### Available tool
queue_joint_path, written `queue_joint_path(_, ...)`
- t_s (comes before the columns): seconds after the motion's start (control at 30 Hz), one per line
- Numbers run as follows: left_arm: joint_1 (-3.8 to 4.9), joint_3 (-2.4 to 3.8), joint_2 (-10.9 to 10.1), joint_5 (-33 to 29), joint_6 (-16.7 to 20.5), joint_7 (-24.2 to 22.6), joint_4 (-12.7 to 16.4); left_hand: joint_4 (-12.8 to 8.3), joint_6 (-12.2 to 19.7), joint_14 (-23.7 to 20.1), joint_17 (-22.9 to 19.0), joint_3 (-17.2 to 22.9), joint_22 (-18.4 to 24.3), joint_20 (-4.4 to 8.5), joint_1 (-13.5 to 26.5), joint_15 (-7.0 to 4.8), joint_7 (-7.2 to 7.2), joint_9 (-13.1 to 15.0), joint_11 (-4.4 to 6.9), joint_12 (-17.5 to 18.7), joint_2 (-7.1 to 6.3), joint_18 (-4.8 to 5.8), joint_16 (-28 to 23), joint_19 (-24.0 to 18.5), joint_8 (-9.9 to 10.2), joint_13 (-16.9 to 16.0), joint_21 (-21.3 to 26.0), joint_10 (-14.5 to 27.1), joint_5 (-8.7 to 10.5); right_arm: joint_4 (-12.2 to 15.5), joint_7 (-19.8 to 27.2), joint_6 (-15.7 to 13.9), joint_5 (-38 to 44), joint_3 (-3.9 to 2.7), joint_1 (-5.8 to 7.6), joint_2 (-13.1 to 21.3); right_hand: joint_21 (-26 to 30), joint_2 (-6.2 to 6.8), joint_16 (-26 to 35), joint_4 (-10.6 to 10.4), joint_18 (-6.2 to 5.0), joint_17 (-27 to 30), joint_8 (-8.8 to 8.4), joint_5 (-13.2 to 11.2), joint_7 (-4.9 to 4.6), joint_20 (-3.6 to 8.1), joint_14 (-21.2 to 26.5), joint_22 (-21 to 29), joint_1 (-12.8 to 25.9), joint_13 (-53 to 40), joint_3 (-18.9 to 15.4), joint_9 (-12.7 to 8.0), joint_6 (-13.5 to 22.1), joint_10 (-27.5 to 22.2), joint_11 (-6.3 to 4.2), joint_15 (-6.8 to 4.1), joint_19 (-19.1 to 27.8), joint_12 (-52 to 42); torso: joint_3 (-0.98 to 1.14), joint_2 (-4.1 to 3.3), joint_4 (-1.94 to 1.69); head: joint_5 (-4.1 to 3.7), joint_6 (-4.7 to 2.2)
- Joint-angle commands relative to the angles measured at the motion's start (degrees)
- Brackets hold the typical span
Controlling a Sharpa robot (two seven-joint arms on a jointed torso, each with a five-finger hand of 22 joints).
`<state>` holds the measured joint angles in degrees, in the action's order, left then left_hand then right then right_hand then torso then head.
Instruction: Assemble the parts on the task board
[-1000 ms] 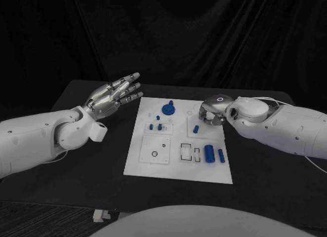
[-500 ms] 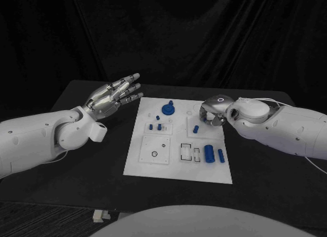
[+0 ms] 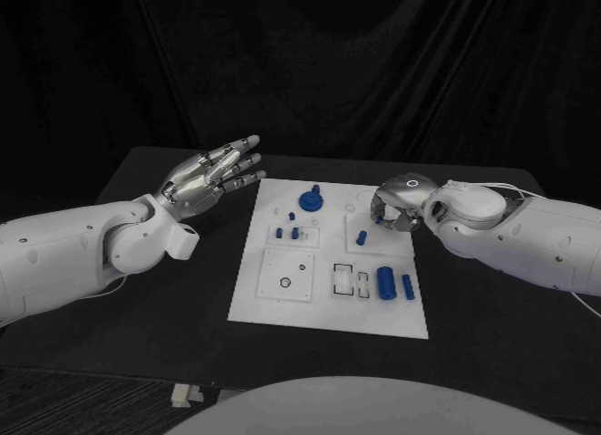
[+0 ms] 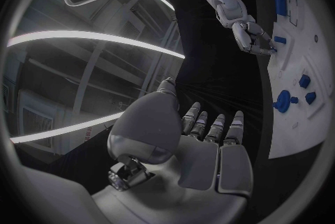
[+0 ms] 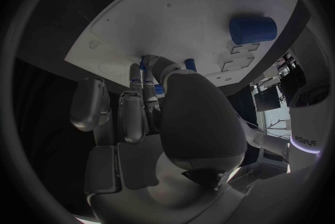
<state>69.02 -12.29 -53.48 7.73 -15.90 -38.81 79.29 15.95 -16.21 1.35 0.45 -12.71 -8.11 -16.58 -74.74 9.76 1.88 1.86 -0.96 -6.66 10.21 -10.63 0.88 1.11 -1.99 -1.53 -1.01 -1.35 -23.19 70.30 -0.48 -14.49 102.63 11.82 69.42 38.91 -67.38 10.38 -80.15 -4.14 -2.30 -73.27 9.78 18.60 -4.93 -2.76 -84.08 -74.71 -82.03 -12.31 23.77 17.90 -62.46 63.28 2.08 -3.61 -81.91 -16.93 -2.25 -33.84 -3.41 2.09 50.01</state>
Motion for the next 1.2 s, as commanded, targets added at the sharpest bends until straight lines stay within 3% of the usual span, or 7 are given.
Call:
queue_joint_path(0.03, -0.11, 0.06, 0.09, -0.26, -1.17, -3.29, -0.02, -0.41, -0.18, 0.33, 0.21, -0.56, -1.04, -0.01, -1.36, 0.87, 0.1, 0.15, -0.71, -1.26, -0.11, 0.41, 0.51, 0.9, -0.13, 0.2, -0.54, -0.01, -1.22, 0.53, 0.29, -2.39, -0.23, -0.04, 0.29, 0.5, -0.1, -1.33, 0.79, 1.04, -2.1, 0.62, 2.18, 0.12, -0.39, -0.1, -2.05, -9.38, -0.4, -2.18, 0.69, 2.33, -1.44, 2.6, -0.51, 0.48, -0.45, -2.16, -0.04, -0.01, -0.07, 0.07, -0.01)
queue_joint_path(0.33, -0.15, 0.06, 0.22, -0.26, -1.54, -2.76, -0.2, -0.61, -0.51, 0.5, 0.26, -0.45, -1.44, -0.06, -1.71, 0.97, 0.55, 0.19, -0.79, -1.45, 0.04, 0.45, 0.67, 1.15, -0.19, 0.17, -0.66, -0.12, -1.47, 3.01, -0.02, -2.89, -0.89, -0.04, 2.09, 2.05, -0.46, -1.41, 0.81, 1.22, -1.99, 0.59, 2.15, 0.15, -0.64, -0.4, -2.06, -9.47, -0.54, -2.12, 0.9, 2.52, -1.16, 2.69, -0.33, 0.93, -0.55, -2.06, -0.06, 0.0, -0.08, 0.27, -0.01)
queue_joint_path(0.83, -0.22, 0.06, 0.42, -0.27, -1.83, -2.24, -0.5, -0.74, -0.76, 0.64, 0.31, -0.34, -1.7, -0.1, -1.95, 1.04, 0.77, 0.22, -0.85, -1.57, 0.2, 0.48, 0.8, 1.34, -0.23, 0.16, -0.74, -0.18, -1.58, 12.84, -2.13, -2.33, -1.0, -0.04, 6.65, 5.85, -1.89, -1.56, 0.82, 1.28, -1.69, 0.56, 2.15, -0.07, -0.87, -0.64, -2.09, -9.85, -0.62, -2.04, 1.08, 2.65, -1.07, 2.79, -0.13, 1.23, -1.01, -1.97, -0.04, -0.05, -0.05, 0.66, -0.01)
queue_joint_path(1.2, -0.24, 0.06, 0.33, -0.27, -1.69, -2.1, -0.37, -0.79, -0.81, 0.74, 0.33, -0.27, -1.78, -0.11, -2.07, 1.09, 0.84, 0.22, -0.91, -1.68, 0.33, 0.5, 0.89, 1.42, -0.24, 0.14, -0.78, -0.22, -1.67, 19.83, -2.89, 1.55, -1.01, -0.03, 7.16, 4.49, -1.47, -1.61, 0.96, 1.26, -1.77, 0.74, 1.88, -0.54, -1.04, -0.88, -2.08, -9.75, -0.58, -1.85, 1.23, 2.66, -0.57, 2.68, 0.07, 1.43, -0.84, -1.68, -0.06, -0.01, -0.03, 1.94, -0.01)
